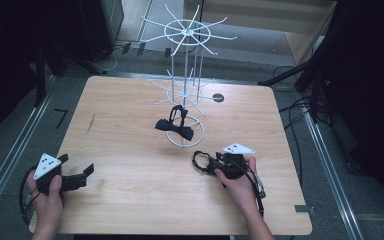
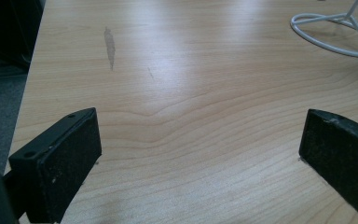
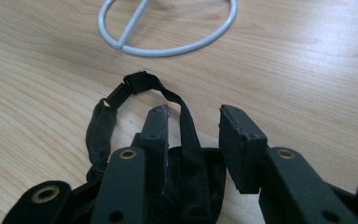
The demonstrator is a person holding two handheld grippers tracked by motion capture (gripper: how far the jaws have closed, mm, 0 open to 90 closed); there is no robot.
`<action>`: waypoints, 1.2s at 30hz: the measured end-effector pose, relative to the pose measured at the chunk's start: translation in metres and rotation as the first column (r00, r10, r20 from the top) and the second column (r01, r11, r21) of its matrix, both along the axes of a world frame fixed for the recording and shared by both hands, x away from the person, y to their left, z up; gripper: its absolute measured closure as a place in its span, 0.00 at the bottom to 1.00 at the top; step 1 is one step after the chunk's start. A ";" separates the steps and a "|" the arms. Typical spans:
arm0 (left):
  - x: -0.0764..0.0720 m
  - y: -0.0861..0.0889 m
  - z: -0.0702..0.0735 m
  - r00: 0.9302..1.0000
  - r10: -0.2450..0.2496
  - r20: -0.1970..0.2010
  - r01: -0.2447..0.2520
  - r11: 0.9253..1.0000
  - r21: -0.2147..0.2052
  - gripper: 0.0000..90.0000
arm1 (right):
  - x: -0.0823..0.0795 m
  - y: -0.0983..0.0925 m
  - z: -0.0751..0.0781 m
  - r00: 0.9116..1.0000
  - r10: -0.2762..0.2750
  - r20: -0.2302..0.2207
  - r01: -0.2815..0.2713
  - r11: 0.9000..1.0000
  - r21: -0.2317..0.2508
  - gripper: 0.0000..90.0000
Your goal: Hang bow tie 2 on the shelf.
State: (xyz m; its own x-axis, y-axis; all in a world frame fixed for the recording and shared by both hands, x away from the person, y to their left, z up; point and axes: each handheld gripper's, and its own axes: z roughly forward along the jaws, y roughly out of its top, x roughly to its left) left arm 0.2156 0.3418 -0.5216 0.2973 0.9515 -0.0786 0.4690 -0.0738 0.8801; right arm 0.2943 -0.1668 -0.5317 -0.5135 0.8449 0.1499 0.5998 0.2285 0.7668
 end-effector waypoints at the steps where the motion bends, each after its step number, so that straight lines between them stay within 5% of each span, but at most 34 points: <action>1: 0.000 0.000 0.000 1.000 0.000 0.000 0.000 1.000 0.000 0.00 | 0.000 0.000 0.000 1.000 0.000 0.000 0.000 1.000 0.000 0.72; 20: 0.000 0.000 0.000 1.000 0.001 0.001 -0.001 1.000 -0.001 0.00 | 0.003 -0.002 -0.005 0.998 0.016 -0.054 -0.017 1.000 -0.023 0.98; 36: 0.000 0.000 0.000 1.000 -0.002 -0.003 0.002 1.000 -0.003 0.00 | -0.003 -0.005 0.010 0.999 0.002 0.037 -0.002 1.000 0.005 1.00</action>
State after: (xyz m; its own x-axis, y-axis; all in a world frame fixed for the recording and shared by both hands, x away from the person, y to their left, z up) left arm 0.2156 0.3421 -0.5215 0.2989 0.9507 -0.0827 0.4716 -0.0718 0.8789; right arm 0.2915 -0.1714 -0.5219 -0.5208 0.8430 0.1348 0.5703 0.2261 0.7897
